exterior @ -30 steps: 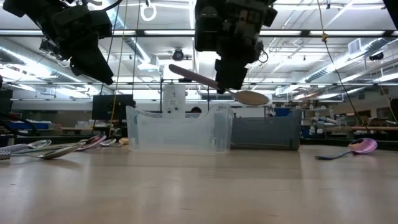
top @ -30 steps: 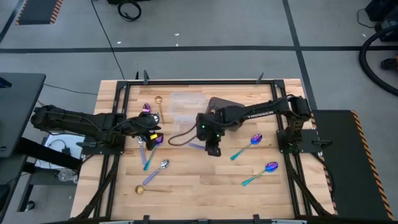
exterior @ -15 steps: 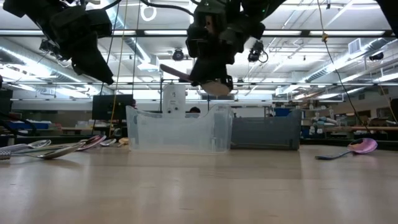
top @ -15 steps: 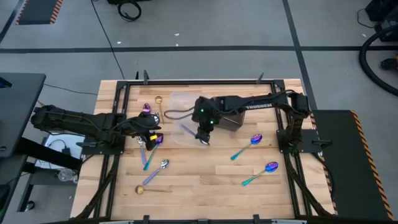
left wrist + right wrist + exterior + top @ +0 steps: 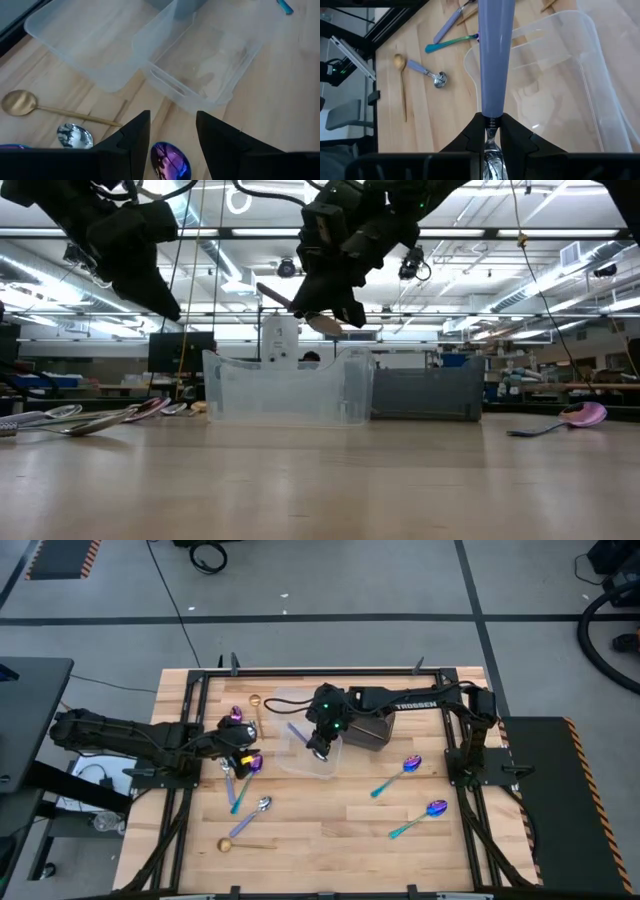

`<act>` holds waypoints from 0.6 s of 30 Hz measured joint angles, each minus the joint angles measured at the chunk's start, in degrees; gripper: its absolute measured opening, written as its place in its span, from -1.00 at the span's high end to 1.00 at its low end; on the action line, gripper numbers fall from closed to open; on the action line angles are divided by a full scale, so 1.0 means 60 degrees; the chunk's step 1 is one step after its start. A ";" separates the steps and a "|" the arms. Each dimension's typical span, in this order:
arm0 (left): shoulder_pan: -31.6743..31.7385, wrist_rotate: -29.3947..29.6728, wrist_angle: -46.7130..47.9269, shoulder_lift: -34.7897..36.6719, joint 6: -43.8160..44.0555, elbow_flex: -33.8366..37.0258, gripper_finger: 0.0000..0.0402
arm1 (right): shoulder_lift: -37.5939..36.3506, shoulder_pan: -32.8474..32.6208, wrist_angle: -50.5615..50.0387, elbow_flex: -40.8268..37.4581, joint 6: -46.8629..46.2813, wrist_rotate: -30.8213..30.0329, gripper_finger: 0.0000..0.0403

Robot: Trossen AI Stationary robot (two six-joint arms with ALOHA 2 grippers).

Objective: Sort silverware by color (type)
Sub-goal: Put the purple spoon into the bottom transparent bin

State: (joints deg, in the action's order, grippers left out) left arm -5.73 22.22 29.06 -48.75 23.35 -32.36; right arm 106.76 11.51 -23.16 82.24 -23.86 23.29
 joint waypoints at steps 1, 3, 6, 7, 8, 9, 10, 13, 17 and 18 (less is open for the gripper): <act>-0.0124 0.0144 -0.0066 0.0001 0.0057 0.0020 0.16 | 0.0086 0.0000 0.0042 0.0007 0.0000 -0.0046 0.75; -0.0457 0.0384 -0.0459 0.0004 0.0124 0.0245 0.16 | 0.0213 0.0001 0.0022 -0.0001 -0.0007 -0.0049 0.75; -0.0960 0.0610 -0.0900 0.0000 0.0258 0.0625 0.16 | 0.0492 0.0029 0.0141 0.0000 -0.0031 0.0100 0.75; -0.1107 0.0691 -0.0992 0.0004 0.0321 0.0701 0.16 | 0.0586 0.0041 0.0007 0.0000 -0.0026 0.0168 0.75; -0.1231 0.0751 -0.1094 0.0004 0.0425 0.0777 0.16 | 0.0672 0.0059 -0.0058 0.0000 -0.0025 0.0232 0.75; -0.1339 0.0805 -0.1096 0.0000 0.0525 0.0845 0.16 | 0.0787 0.0074 -0.0112 0.0000 -0.0017 0.0234 0.75; -0.1447 0.0872 -0.1069 0.0000 0.0614 0.0896 0.16 | 0.0887 0.0099 -0.0180 0.0000 -0.0006 0.0230 0.75; -0.1711 0.1065 -0.1150 0.0000 0.0761 0.0951 0.16 | 0.1119 0.0150 -0.0301 0.0000 0.0045 0.0211 0.75; -0.1865 0.1088 -0.1201 0.0000 0.0760 0.0951 0.16 | 0.1445 0.0201 -0.0607 0.0000 0.0276 -0.0037 0.75; -0.1870 0.1089 -0.1213 0.0000 0.0761 0.0951 0.16 | 0.1515 0.0222 -0.0676 0.0000 0.0294 -0.0040 0.75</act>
State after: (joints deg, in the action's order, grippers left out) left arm -16.95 28.75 21.78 -48.75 27.91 -26.65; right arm 115.84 12.84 -27.22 82.24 -22.09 23.05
